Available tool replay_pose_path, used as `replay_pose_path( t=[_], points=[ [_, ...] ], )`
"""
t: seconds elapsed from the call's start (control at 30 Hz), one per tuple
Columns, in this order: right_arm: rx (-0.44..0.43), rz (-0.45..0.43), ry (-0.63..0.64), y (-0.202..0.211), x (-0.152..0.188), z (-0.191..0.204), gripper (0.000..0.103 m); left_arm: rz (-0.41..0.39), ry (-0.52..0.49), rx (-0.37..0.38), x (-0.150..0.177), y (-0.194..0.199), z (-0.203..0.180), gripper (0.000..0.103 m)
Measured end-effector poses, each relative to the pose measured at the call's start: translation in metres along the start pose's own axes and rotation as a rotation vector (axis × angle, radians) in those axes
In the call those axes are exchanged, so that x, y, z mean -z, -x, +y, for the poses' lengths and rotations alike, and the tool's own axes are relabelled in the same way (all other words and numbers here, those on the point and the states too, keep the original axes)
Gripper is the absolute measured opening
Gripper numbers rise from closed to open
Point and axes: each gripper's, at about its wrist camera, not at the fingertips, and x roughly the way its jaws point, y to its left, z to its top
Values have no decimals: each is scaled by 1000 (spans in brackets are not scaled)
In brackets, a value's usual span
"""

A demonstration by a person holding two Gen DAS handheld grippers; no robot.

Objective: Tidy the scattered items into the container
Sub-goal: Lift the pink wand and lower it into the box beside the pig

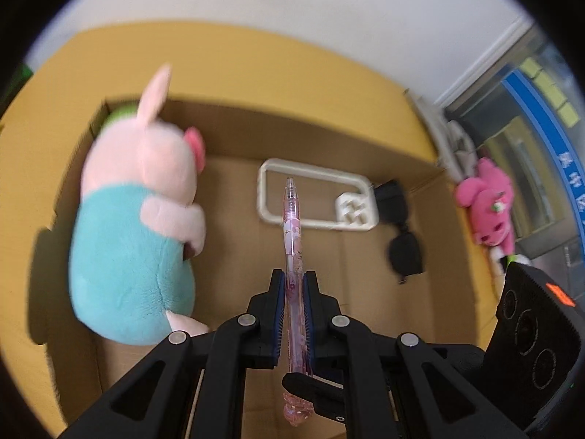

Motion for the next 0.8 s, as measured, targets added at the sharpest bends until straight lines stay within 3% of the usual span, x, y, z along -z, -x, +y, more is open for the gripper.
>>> replay_pose_path(
  t=[0.27,0.8],
  points=[
    [-68,101,-120,-41,5,-35,16,66,3,-67,2,-41,10,9],
    [-47,179,-194,-65,-1,-51,13,92,-30,-184,-5,-51,9,9]
  ],
)
